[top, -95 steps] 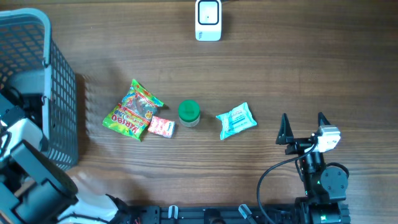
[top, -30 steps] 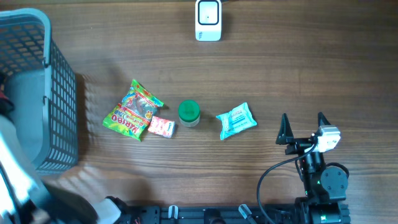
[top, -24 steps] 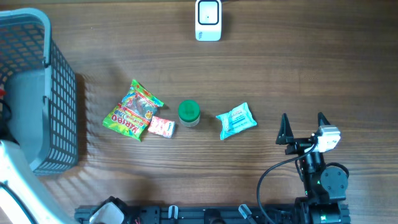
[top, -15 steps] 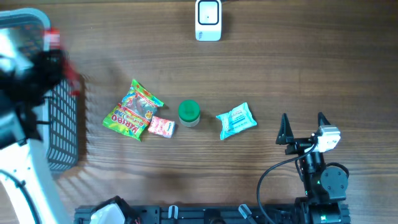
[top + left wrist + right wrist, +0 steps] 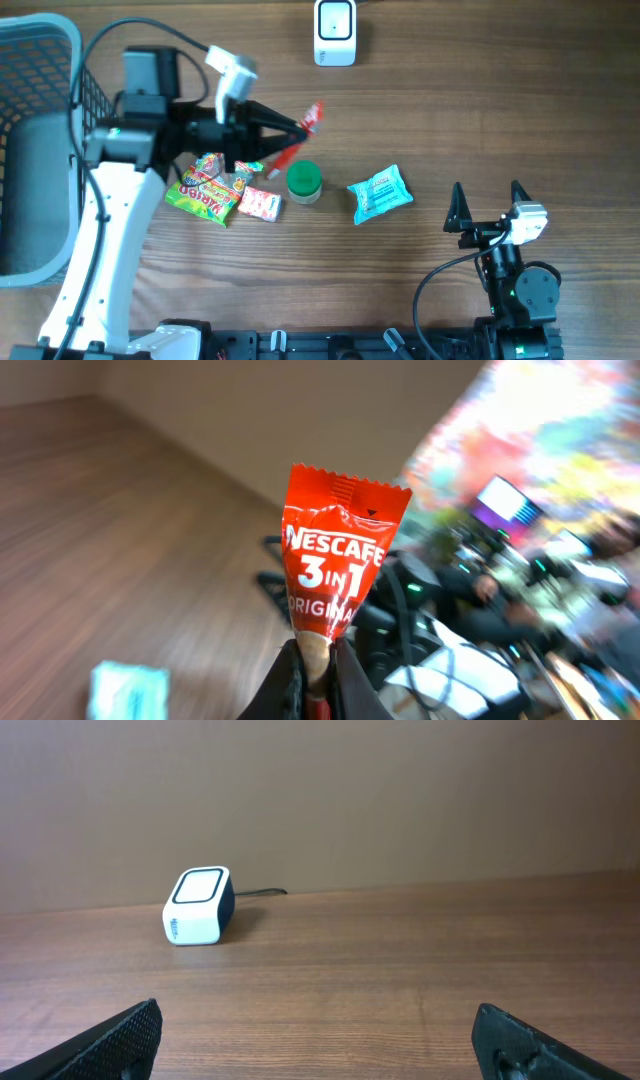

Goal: Scan the item barcode
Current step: 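Grasp the red Nescafe stick with the left gripper and lift it, then carry the Nescafe stick over the white barcode scanner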

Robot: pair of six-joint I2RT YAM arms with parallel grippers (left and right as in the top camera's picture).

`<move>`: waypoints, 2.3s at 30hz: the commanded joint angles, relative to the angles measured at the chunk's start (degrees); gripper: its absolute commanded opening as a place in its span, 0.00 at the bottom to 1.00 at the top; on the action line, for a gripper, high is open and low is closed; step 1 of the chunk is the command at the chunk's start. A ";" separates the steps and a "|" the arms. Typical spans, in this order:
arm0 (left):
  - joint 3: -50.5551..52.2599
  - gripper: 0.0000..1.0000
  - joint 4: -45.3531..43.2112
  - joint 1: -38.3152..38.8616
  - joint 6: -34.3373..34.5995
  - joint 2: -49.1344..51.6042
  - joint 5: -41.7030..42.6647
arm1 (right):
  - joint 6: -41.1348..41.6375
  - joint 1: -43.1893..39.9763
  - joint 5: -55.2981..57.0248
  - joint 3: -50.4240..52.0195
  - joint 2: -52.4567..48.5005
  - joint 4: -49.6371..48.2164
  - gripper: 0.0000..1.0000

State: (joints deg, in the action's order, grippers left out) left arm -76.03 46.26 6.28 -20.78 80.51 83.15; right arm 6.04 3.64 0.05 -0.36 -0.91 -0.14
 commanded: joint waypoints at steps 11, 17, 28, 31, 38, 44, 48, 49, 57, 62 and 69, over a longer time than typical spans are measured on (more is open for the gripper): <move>0.04 0.04 -0.17 9.73 -7.54 0.92 7.21 | 0.50 0.04 -0.44 0.07 0.11 -0.20 1.00; 0.07 0.04 -1.81 11.52 -7.41 0.94 7.23 | 0.50 0.04 -0.46 0.07 0.11 -0.20 1.00; 0.07 0.04 -3.65 11.96 8.00 3.34 -16.83 | 0.48 0.04 -0.44 0.07 0.11 -0.20 1.00; 0.07 0.04 -5.27 13.20 17.11 4.92 -35.23 | 0.50 0.04 -0.46 0.04 0.11 -0.20 1.00; 0.07 0.04 -18.25 13.77 29.22 7.69 -61.72 | 0.37 0.04 -0.44 0.04 0.11 -0.20 1.00; 0.04 0.04 -29.00 14.08 29.16 13.20 -71.36 | 0.35 0.04 -0.46 0.04 0.11 -0.20 1.00; 0.04 0.04 -36.35 14.08 28.50 18.80 -76.32 | 0.37 0.04 -0.44 0.04 0.11 -0.20 1.00; 0.04 0.04 -38.12 14.10 28.50 20.24 -77.85 | 0.33 0.04 -0.46 0.07 0.11 -0.20 1.00; -0.98 0.04 -53.92 14.12 27.63 32.17 -81.59 | 0.35 0.04 -0.46 0.04 0.11 -0.20 1.00; -8.85 0.04 -55.15 14.12 26.97 41.13 -82.20 | 0.35 0.04 -0.46 0.04 0.11 -0.20 1.00; -24.46 0.04 -51.69 14.12 26.49 51.80 -83.32 | 0.33 0.04 -0.46 0.04 0.11 -0.20 1.00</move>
State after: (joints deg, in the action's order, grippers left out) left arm -94.21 -6.42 20.16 6.74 129.47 1.61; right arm 6.04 3.64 0.05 -0.36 -0.91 -0.16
